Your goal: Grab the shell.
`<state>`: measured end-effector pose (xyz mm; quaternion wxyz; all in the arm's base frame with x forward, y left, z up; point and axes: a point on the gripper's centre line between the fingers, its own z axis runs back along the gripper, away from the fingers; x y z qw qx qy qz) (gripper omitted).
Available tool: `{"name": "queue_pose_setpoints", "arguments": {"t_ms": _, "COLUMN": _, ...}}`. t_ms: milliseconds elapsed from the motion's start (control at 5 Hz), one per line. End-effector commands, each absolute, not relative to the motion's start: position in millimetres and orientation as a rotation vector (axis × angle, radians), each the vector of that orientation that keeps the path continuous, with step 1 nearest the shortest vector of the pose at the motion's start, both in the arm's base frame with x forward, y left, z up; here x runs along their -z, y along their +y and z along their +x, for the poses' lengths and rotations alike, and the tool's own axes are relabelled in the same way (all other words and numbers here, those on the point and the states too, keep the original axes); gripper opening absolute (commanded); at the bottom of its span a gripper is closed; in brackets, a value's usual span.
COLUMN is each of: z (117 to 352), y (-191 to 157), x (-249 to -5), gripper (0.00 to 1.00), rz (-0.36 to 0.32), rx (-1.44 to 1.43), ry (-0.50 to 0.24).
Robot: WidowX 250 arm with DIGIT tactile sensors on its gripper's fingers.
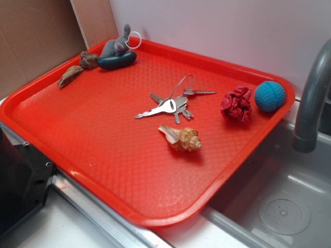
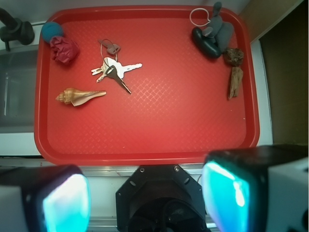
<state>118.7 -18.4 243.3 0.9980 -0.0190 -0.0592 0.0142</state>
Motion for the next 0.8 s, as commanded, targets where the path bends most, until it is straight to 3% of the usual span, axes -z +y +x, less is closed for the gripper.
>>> {"name": "queue_pose_setpoints", "arguments": {"t_ms": 0, "z": 118.7, "y": -18.4, "x": -243.3, "gripper": 1.0, "rz": -0.038, "rx": -0.028, "ry": -0.119}}
{"name": "queue_pose_setpoints", "arguments": {"t_ms": 200, "z": 111.1, "y": -68.4, "x": -194.7, "gripper": 1.0, "rz": -0.009, "rx": 0.224, "ry": -0.06}}
{"name": "queue_pose_setpoints", "arguments": {"t_ms": 400, "z": 123.1, "y": -107.7, "x": -149.6, "gripper": 1.0, "rz": 0.014, "rx": 0.475, "ry": -0.017}}
{"name": "queue_pose_setpoints", "arguments": {"t_ms": 600, "z": 136.4, "y": -126.1, "x": -112.8, "gripper": 1.0, "rz": 0.008, "rx": 0.725, "ry": -0.002}}
